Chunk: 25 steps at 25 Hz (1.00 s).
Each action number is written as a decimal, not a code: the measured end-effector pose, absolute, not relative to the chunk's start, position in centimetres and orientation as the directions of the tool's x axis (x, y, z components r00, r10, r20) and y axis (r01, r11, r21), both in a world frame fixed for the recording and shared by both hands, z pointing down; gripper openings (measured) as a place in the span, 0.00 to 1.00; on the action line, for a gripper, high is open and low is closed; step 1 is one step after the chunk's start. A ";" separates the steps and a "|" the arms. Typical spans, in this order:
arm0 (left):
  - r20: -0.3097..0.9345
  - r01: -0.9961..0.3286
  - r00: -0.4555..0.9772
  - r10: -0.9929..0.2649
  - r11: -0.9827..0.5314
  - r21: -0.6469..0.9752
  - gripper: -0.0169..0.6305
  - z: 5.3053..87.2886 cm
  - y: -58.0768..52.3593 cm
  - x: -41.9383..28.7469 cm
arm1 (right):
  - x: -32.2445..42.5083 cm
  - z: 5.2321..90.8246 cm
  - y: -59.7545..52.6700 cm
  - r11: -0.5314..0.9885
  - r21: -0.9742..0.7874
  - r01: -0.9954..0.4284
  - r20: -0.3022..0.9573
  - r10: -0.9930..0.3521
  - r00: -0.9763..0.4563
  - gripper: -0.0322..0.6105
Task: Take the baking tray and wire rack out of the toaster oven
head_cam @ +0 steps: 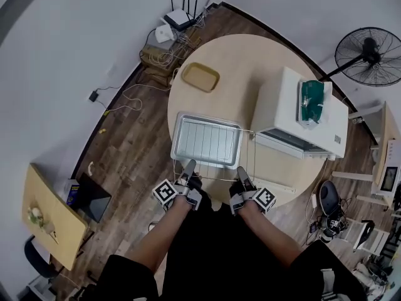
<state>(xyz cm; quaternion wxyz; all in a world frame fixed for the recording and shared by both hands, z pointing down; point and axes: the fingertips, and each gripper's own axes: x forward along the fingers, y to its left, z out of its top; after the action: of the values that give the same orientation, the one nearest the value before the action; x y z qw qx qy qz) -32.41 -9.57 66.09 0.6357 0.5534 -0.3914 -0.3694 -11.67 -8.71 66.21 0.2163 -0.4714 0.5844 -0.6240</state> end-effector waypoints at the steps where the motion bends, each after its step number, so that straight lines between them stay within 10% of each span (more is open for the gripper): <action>1: 0.105 0.021 0.425 -0.899 0.126 0.992 0.06 66.5 -9.8 -32.9 | -12.1 66.6 -8.9 -0.245 -0.930 -0.274 0.351 -0.814 -0.463 0.05; 25: 0.488 -0.382 0.523 -0.699 0.320 0.867 0.06 72.7 -14.9 -34.7 | -15.0 73.3 -11.9 -0.456 -0.799 -0.391 0.599 -0.652 -0.465 0.17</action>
<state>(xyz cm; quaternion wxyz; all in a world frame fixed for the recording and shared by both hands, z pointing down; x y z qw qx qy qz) -34.68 -14.85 72.69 0.6601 0.5707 -0.4734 -0.1203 -15.00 -11.92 73.30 0.0950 -0.5085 0.5129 -0.6851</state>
